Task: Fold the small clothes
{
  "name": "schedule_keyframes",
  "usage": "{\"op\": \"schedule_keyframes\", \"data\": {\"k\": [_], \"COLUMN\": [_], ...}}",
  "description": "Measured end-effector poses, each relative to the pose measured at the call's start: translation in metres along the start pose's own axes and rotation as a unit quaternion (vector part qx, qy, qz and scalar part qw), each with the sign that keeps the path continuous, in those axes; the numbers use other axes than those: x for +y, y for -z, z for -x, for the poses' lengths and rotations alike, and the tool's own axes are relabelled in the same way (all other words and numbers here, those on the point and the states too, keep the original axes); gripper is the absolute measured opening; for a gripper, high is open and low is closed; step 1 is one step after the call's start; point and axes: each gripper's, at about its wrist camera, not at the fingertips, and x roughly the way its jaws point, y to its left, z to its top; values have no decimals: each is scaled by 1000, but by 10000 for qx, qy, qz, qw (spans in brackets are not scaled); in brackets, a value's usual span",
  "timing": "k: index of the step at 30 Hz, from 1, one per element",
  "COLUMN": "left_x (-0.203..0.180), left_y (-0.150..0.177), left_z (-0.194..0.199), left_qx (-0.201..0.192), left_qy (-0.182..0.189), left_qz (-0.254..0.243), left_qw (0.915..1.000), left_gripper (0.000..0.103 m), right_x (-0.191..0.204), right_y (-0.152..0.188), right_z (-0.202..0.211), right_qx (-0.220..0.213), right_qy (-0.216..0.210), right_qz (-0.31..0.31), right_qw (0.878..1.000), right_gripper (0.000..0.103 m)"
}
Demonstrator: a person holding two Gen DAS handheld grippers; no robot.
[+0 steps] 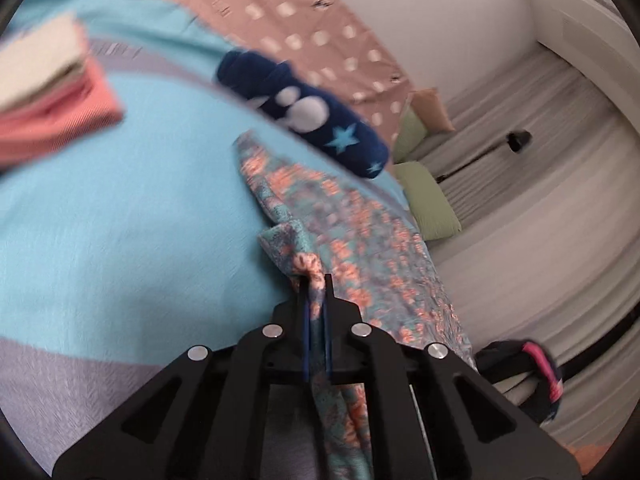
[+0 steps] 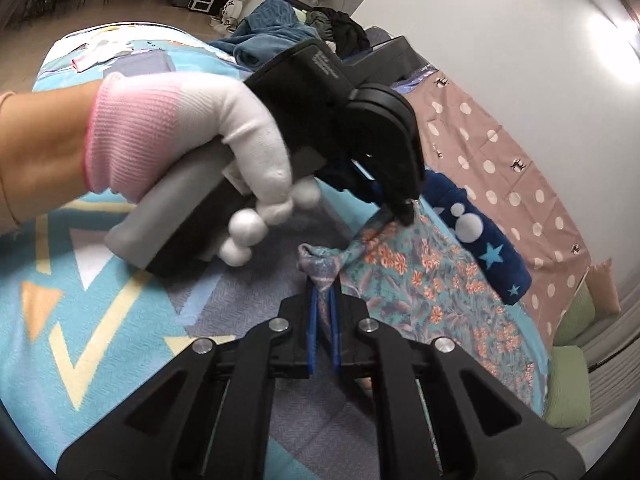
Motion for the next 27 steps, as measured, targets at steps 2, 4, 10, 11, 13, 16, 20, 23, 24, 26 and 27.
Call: {"op": "schedule_keyframes", "data": {"k": [2,4,10,11,13,16,20,23,24,26,27], "left_x": [6,7,1,-1,-6,-5,-4,-5,-5,-5,-4], "left_y": [3,3,0,0,0,-4,-9,-12,-13,-15,-16], "left_z": [4,11,3,-1,-6,-11,-17,-22,-24,-27,-28], "left_qx": [6,-78,169,218,262,298,310,317,320,326,332], "left_qy": [70,37,66,54,-18,17,32,44,64,96,116], "left_qz": [205,196,171,124,-46,-72,-84,-109,-114,-116,-118], "left_qw": [9998,9998,9997,9997,9996,9995,9995,9994,9994,9994,9993], "left_gripper": [7,24,50,50,50,51,51,51,51,51,51], "right_x": [-1,-1,0,-1,-5,-11,-12,-12,-11,-10,-8], "right_y": [7,10,13,13,14,14,12,10,9,7,6], "right_z": [-9,-4,3,-1,-7,-11,-18,-22,-24,-26,-27], "right_qx": [180,100,-12,77,214,301,333,330,333,338,340], "right_qy": [-95,-74,90,108,90,9,14,38,62,121,156], "right_qz": [-21,2,124,39,-119,-327,-381,-393,-389,-364,-343], "right_qw": [9998,9999,9999,9999,9997,9990,9987,9987,9987,9987,9987], "right_gripper": [7,31,54,54,54,54,54,54,54,54,54]}}
